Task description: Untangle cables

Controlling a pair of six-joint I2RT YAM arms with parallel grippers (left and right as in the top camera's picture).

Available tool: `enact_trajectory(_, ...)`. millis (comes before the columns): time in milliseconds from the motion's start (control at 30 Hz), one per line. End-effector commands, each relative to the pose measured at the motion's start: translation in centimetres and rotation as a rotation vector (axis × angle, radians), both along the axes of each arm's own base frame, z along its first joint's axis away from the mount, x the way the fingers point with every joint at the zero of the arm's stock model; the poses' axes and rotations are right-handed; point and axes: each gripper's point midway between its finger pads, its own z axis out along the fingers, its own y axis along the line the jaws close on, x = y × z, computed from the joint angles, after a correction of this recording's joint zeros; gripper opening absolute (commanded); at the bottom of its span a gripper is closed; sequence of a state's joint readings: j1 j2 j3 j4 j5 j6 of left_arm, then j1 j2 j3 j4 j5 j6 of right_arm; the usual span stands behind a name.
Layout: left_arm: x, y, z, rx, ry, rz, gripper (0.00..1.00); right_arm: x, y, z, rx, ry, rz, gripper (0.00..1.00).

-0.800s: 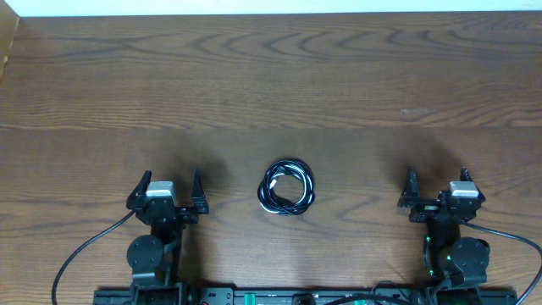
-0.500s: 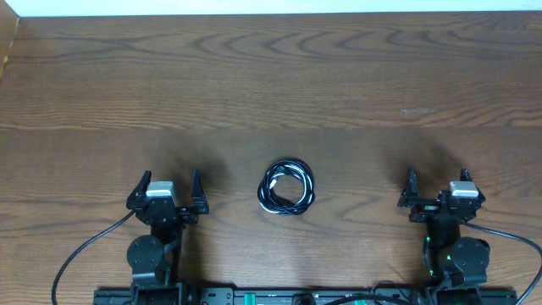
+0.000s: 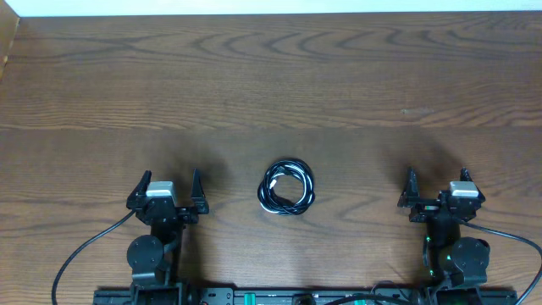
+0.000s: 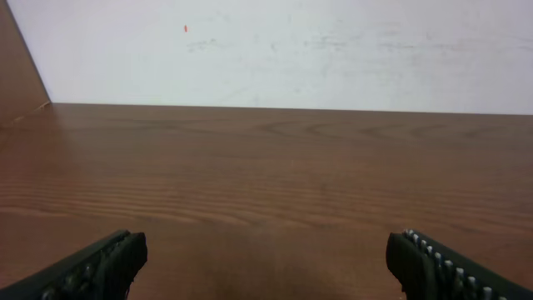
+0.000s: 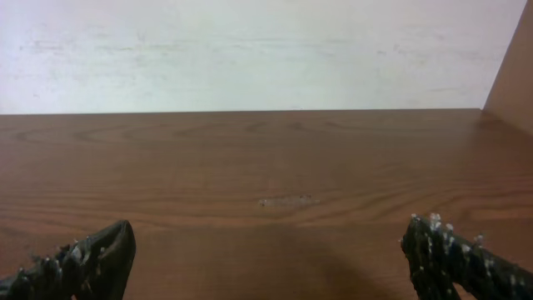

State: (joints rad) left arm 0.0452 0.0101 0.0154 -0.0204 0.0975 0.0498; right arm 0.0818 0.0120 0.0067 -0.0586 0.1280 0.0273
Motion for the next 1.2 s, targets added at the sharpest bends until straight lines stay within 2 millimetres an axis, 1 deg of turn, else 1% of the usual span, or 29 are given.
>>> enact_trajectory(0,-0.1,0.1,-1.5,0.0,0.048,0.001,0.98,0.0,-0.1,0.0,0.012,-0.003,-0.006,0.99)
enact_trajectory(133,-0.1,0.8,-1.5,0.005,0.048,0.046,0.98,0.0,-0.1,0.0,0.012,-0.003,-0.006,0.99)
enact_trajectory(467,-0.1,0.8,-1.5,0.005,0.049,0.044,0.98,0.0,-0.2,0.0,0.008,-0.004,-0.015,0.99)
enact_trajectory(700,-0.1,0.8,-1.5,0.004,0.049,0.044,0.98,0.0,0.1,0.0,0.01,-0.003,0.007,0.99)
enact_trajectory(933,-0.1,0.7,-1.3,-0.024,0.041,0.039,0.98,-0.1,2.6,0.0,0.03,0.0,0.148,0.99)
enact_trajectory(967,-0.1,0.4,-1.2,-0.052,0.037,0.026,0.98,-0.2,3.3,0.0,0.033,-0.001,0.191,0.99)
enact_trajectory(1067,-0.1,-1.0,-0.8,-0.152,0.029,-0.046,0.98,-0.5,4.6,0.4,0.037,-0.008,0.27,0.99)
enact_trajectory(1167,-0.5,-1.9,-0.6,-0.207,0.063,-0.089,0.98,-1.0,6.0,2.0,0.075,-0.033,0.353,0.99)
